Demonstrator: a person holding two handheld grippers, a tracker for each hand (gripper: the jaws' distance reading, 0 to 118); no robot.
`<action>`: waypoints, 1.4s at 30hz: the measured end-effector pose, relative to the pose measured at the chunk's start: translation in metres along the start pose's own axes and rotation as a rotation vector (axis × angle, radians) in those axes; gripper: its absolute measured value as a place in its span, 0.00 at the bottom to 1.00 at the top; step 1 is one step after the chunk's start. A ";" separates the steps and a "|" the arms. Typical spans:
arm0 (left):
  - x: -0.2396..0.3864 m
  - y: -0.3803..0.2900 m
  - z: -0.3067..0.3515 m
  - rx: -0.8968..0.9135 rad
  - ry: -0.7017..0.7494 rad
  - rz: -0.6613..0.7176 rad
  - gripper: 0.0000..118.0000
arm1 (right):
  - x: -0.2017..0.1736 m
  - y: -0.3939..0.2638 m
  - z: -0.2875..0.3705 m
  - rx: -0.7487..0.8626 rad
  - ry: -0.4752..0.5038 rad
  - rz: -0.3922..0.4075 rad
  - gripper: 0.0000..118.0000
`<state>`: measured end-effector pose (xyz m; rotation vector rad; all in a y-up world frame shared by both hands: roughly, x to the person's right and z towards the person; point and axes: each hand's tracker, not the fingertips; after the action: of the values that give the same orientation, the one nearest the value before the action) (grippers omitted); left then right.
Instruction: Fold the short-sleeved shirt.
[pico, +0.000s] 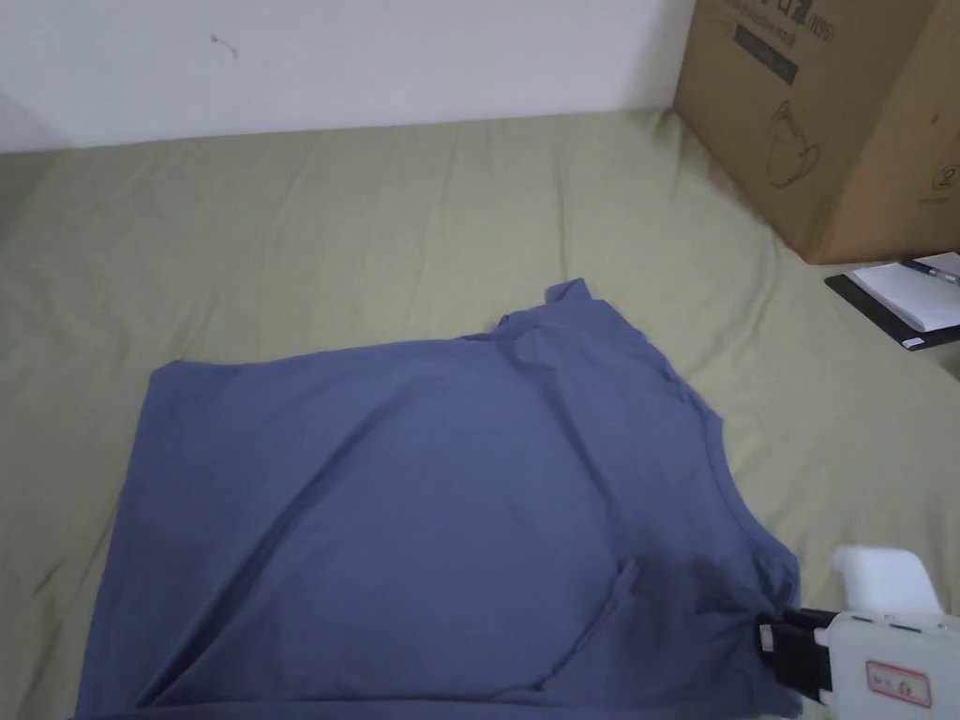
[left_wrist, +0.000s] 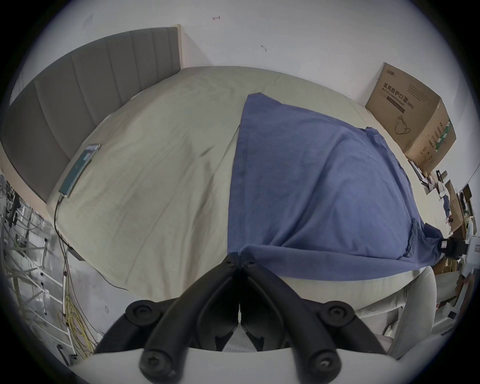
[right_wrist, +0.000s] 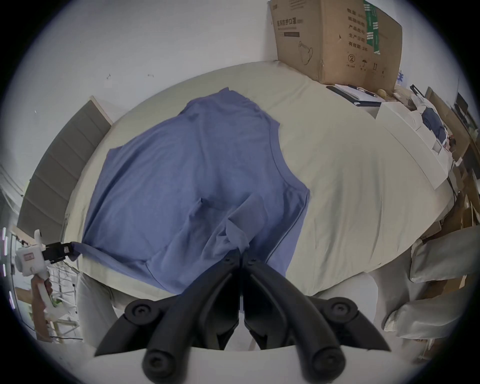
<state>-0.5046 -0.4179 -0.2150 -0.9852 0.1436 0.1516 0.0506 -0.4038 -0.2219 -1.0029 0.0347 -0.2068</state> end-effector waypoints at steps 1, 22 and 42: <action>0.001 0.003 0.002 0.003 0.001 0.002 0.00 | -0.002 0.001 0.001 0.004 0.005 -0.004 0.01; 0.038 0.108 -0.098 -0.085 0.014 -0.101 0.82 | -0.001 0.124 -0.108 -0.063 -0.096 0.032 0.59; -0.005 0.008 -0.014 0.038 -0.129 0.069 0.07 | -0.025 0.027 -0.021 0.010 0.026 0.010 0.00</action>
<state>-0.5120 -0.4254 -0.2277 -0.9302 0.0614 0.2739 0.0275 -0.4027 -0.2572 -0.9900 0.0626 -0.2103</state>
